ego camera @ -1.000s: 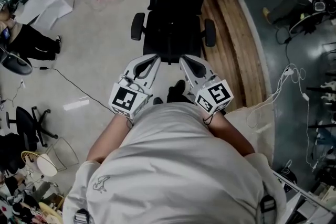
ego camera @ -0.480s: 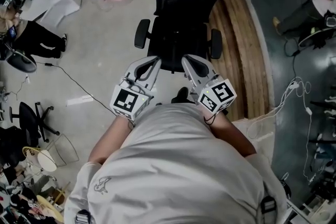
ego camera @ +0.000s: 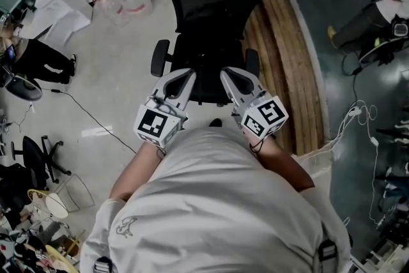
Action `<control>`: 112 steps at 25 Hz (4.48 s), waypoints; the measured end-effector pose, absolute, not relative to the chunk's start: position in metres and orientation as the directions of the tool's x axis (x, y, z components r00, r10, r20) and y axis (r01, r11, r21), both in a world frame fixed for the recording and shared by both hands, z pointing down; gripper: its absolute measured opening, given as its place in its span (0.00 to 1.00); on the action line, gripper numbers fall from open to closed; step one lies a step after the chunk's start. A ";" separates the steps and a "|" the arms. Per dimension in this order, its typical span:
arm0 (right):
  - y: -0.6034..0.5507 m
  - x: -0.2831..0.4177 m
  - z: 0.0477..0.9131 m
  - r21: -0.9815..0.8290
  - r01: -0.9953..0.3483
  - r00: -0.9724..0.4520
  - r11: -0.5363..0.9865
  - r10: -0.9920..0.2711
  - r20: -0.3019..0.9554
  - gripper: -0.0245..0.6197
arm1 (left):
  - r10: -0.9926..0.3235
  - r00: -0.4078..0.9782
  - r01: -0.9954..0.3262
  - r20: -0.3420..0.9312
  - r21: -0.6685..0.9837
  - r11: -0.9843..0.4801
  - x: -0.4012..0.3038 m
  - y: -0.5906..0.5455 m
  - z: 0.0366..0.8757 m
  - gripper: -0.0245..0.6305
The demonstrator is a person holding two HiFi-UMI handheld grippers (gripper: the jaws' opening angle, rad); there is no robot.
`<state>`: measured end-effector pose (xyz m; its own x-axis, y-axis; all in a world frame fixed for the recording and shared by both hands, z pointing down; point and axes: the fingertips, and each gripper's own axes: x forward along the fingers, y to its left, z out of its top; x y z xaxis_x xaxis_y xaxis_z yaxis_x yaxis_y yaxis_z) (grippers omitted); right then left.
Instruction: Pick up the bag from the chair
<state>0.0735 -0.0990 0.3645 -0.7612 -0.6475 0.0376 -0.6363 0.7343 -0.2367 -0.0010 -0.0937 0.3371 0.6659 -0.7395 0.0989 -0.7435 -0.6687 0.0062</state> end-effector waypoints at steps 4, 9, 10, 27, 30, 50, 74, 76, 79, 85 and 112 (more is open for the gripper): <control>-0.114 0.080 0.369 -0.258 -0.631 -0.764 0.732 -0.644 0.042 0.09 | -0.740 0.662 -0.748 0.119 0.028 -0.664 0.005 -0.107 0.347 0.05; -0.129 0.075 0.370 -0.269 -0.639 -0.757 0.720 -0.651 0.056 0.09 | -0.732 0.671 -0.740 0.117 0.034 -0.672 -0.001 -0.129 0.347 0.05; -0.132 0.074 0.370 -0.279 -0.643 -0.753 0.714 -0.656 0.056 0.09 | -0.728 0.675 -0.736 0.118 0.033 -0.677 -0.001 -0.132 0.347 0.05; -0.204 -0.010 0.372 -0.296 -0.723 -0.666 0.624 -0.744 0.059 0.09 | -0.624 0.775 -0.628 0.097 0.005 -0.779 -0.080 -0.211 0.340 0.05; -0.209 -0.033 0.371 -0.300 -0.734 -0.653 0.610 -0.755 0.062 0.09 | -0.607 0.789 -0.610 0.094 0.009 -0.792 -0.102 -0.218 0.338 0.05; -0.257 -0.035 0.394 -0.347 -0.774 -0.605 0.529 -0.781 0.158 0.09 | -0.586 0.801 -0.596 0.123 0.067 -0.800 -0.123 -0.267 0.354 0.05; -0.340 0.031 0.480 -0.558 -0.707 -0.646 0.435 -0.719 0.257 0.24 | -0.588 0.785 -0.615 0.196 0.128 -0.778 -0.057 -0.343 0.400 0.05; -0.345 0.036 0.488 -0.568 -0.702 -0.649 0.429 -0.714 0.263 0.24 | -0.586 0.783 -0.616 0.210 0.131 -0.777 -0.053 -0.348 0.408 0.05; -0.356 0.038 0.500 -0.581 -0.695 -0.658 0.424 -0.701 0.276 0.25 | -0.578 0.783 -0.615 0.229 0.141 -0.776 -0.048 -0.357 0.419 0.05; -0.371 0.036 0.527 -0.627 -0.665 -0.682 0.405 -0.673 0.288 0.27 | -0.570 0.781 -0.614 0.255 0.148 -0.775 -0.043 -0.370 0.439 0.05; -0.418 0.031 0.579 -0.743 -0.510 -0.768 0.434 -0.618 0.165 0.30 | -0.571 0.737 -0.660 0.361 0.206 -0.722 -0.028 -0.398 0.508 0.05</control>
